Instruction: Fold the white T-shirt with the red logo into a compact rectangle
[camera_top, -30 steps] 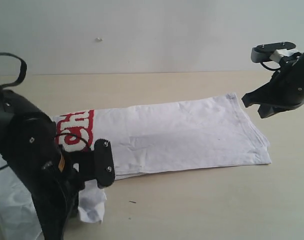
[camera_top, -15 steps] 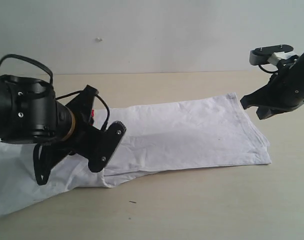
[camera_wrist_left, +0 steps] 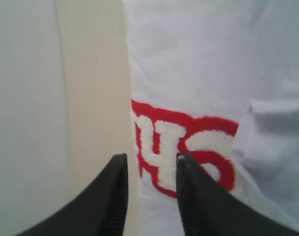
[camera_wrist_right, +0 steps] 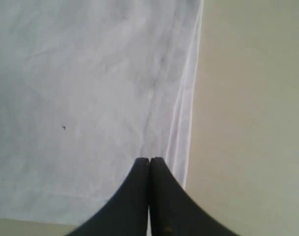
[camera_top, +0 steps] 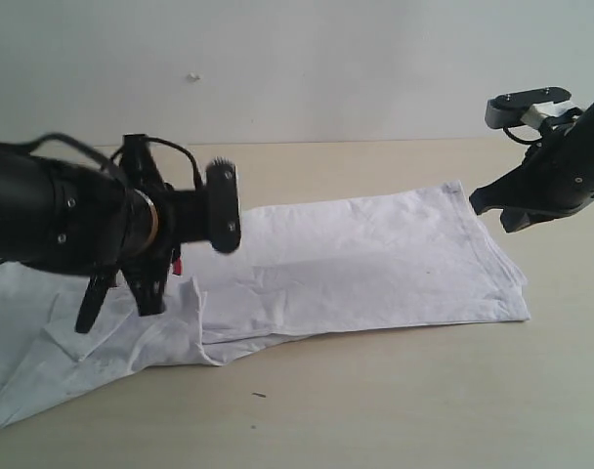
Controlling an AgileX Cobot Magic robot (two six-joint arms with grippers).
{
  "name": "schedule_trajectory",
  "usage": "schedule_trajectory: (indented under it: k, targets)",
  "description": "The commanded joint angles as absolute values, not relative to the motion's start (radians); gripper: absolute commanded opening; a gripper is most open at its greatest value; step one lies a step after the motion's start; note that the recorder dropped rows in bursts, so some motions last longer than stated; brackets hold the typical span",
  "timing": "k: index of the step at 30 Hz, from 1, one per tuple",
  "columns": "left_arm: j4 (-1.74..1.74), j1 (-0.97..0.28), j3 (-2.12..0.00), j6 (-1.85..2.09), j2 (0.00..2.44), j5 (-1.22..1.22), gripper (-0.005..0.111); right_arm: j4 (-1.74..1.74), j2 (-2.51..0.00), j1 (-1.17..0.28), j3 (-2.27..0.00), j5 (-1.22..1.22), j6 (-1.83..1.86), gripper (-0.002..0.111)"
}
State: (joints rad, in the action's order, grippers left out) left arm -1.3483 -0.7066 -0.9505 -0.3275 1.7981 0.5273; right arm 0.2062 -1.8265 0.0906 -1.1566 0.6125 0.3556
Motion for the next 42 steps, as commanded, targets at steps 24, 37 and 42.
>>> schedule_trajectory:
  k: [24, 37, 42]
  targets:
    - [0.130, -0.318, -1.123, 0.596, 1.956, 0.599, 0.066, 0.257, -1.825, 0.093, -1.153, 0.605, 0.399, 0.000]
    - [0.059, -0.330, -1.138, 0.692, 1.933, 0.727, 0.000, 0.261, -1.828, 0.093, -1.153, 0.605, 0.399, 0.000]
    - [-0.075, -0.426, -1.184, 0.697, 1.903, 0.694, 0.000, 0.261, -1.828, 0.093, -1.153, 0.606, 0.397, 0.000]
